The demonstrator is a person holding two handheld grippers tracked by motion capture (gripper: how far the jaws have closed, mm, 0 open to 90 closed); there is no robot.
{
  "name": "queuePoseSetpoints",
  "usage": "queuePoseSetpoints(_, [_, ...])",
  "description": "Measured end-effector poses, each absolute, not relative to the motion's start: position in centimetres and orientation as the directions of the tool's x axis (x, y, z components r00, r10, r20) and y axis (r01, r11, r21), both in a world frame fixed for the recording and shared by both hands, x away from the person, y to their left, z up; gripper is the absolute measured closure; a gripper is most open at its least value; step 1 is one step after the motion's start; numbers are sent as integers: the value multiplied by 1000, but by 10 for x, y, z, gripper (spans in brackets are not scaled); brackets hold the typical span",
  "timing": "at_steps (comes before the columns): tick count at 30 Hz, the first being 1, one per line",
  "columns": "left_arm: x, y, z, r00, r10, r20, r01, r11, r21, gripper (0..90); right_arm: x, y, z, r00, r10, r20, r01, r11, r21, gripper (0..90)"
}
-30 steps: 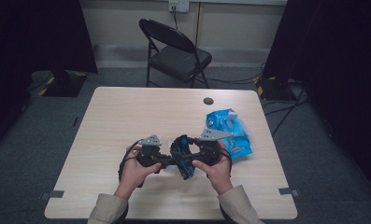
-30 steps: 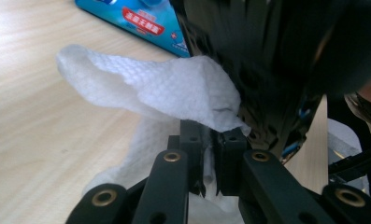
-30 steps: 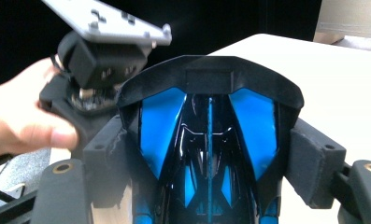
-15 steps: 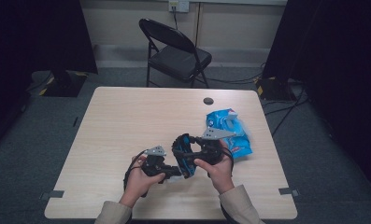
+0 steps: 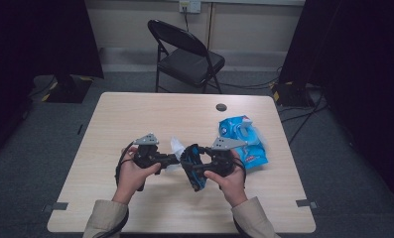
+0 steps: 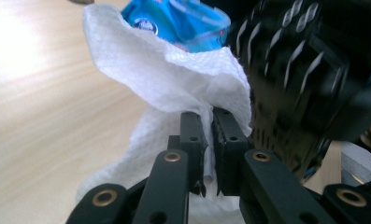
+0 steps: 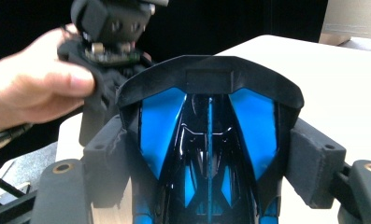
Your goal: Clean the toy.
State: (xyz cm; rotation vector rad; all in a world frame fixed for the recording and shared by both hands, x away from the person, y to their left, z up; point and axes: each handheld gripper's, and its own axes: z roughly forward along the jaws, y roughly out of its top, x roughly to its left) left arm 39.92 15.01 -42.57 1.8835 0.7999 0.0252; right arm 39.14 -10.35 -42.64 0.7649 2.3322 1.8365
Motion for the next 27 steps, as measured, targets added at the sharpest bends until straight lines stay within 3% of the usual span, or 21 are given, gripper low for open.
queuePoseSetpoints(27, [403, 131, -431, 795, 511, -328, 504, -254, 825, 838, 392, -104, -428, -875, 419, 242, 335, 163, 928, 259])
